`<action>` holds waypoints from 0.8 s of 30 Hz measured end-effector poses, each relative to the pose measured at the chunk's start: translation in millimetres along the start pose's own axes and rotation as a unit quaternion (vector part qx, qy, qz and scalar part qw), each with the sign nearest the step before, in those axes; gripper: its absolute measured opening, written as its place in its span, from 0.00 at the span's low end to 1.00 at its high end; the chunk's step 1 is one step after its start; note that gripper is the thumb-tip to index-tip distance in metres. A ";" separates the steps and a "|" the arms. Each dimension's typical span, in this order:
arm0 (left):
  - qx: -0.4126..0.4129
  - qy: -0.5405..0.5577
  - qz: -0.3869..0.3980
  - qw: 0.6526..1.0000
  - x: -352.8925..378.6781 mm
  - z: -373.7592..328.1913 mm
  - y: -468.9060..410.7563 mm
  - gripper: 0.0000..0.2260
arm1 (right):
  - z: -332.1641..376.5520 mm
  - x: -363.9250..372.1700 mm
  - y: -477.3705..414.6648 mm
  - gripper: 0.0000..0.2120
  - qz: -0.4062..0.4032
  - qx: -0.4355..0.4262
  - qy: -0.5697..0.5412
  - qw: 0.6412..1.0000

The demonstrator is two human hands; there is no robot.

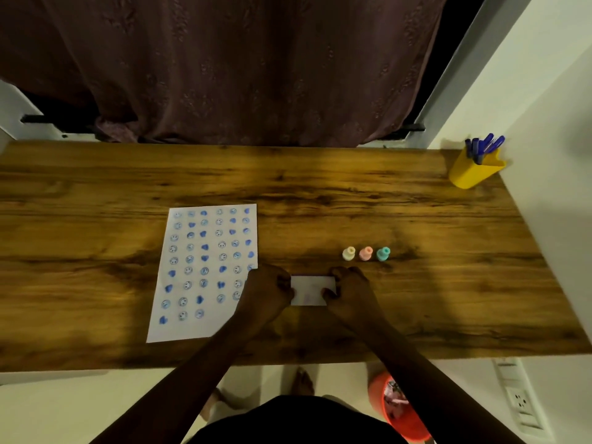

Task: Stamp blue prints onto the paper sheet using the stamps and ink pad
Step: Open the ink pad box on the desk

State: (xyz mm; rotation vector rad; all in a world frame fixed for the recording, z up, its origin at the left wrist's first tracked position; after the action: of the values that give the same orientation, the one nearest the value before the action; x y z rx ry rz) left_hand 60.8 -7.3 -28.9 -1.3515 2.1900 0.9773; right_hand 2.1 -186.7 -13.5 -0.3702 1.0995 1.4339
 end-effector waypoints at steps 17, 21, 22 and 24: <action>-0.075 0.034 -0.098 0.992 -163.3 113.1 36.2 0.15 | 183.9 68.0 -19.9 0.29 0.012 -0.086 -0.044 0.995; -0.085 0.034 -0.115 0.989 -198.3 156.0 51.9 0.09 | 231.5 101.3 -21.3 0.30 0.043 -0.115 -0.040 0.992; -0.086 0.028 -0.121 0.988 -205.0 165.2 55.3 0.09 | 240.6 108.5 -21.1 0.30 0.051 -0.120 -0.040 0.991; -0.093 0.017 -0.132 0.987 -220.9 187.6 63.7 0.11 | 261.8 126.6 -19.9 0.29 0.069 -0.128 -0.039 0.989</action>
State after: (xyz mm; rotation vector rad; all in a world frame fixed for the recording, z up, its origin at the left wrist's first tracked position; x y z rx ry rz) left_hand 99.8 284.8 6.5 -1.7037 1.9154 1.0827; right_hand 90.7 89.9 11.1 -0.4226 0.8942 1.7061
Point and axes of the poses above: each hand's wrist, its own y-axis away from the middle knuckle, its own x-axis out of the palm, z = x × y, the point moved 6 cm from there along -y, towards the middle knuckle, and after that the axes turned 3 degrees about z, right-handed, at the moved point
